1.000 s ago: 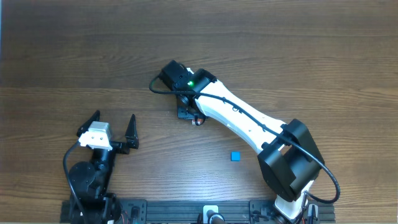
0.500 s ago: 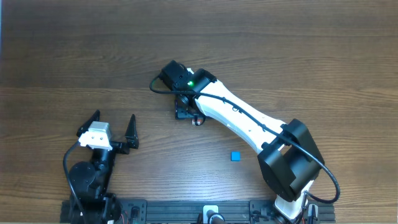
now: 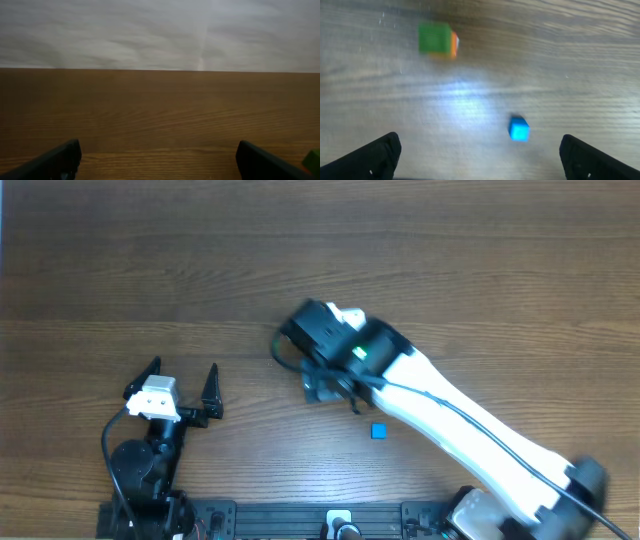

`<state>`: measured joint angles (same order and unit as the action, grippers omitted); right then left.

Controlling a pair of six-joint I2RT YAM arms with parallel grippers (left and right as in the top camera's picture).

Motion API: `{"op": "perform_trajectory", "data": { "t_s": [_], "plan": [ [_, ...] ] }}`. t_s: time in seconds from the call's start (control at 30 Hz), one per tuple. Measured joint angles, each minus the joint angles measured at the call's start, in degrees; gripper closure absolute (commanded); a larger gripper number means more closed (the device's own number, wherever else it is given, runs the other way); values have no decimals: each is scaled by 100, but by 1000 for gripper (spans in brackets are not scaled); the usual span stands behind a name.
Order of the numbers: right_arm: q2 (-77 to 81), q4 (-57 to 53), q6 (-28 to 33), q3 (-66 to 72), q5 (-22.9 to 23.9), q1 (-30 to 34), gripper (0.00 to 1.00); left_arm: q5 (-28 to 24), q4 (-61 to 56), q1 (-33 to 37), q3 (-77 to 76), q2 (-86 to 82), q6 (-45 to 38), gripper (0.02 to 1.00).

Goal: Stack Cubes

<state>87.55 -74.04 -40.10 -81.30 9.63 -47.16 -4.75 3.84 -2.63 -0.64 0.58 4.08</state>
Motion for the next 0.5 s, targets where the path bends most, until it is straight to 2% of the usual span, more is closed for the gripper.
{"op": "perform_trajectory", "data": {
  "t_s": [0.27, 0.5],
  "plan": [
    [-1554, 459, -66, 2472, -26, 168, 18, 0, 0, 0, 0, 0, 0, 18],
    [-1639, 1495, -72, 3635, -186, 293, 40, 0, 0, 0, 0, 0, 0, 18]
  ]
}}
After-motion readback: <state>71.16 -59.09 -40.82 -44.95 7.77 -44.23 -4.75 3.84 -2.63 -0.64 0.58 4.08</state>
